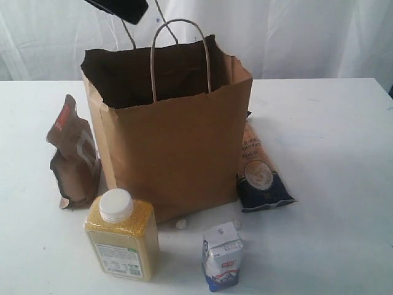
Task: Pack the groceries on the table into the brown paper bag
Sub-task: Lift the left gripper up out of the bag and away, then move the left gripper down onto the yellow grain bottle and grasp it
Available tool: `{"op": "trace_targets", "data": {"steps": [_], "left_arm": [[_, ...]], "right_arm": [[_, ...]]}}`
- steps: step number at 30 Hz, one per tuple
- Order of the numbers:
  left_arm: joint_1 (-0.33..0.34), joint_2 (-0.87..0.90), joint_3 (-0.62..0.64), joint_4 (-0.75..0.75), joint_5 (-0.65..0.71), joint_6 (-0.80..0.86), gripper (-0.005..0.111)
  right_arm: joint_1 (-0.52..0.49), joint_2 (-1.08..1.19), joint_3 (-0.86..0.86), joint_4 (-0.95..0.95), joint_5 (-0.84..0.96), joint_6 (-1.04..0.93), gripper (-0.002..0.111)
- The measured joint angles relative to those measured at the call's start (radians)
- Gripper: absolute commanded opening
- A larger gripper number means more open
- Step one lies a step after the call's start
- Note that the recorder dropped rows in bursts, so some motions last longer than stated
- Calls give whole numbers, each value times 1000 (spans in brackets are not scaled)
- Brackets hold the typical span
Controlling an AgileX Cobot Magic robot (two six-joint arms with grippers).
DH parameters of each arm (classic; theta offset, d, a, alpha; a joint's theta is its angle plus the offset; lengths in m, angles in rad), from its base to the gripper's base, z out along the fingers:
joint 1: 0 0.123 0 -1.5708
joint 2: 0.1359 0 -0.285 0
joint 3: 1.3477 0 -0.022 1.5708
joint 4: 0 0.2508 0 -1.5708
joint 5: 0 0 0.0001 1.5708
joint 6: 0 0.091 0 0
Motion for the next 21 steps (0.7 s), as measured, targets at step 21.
{"op": "trace_targets", "data": {"steps": [21], "left_arm": [[0,-692,775,119,-107,-109,5]], "right_arm": [[0,0,0,0,0,0,0]]}}
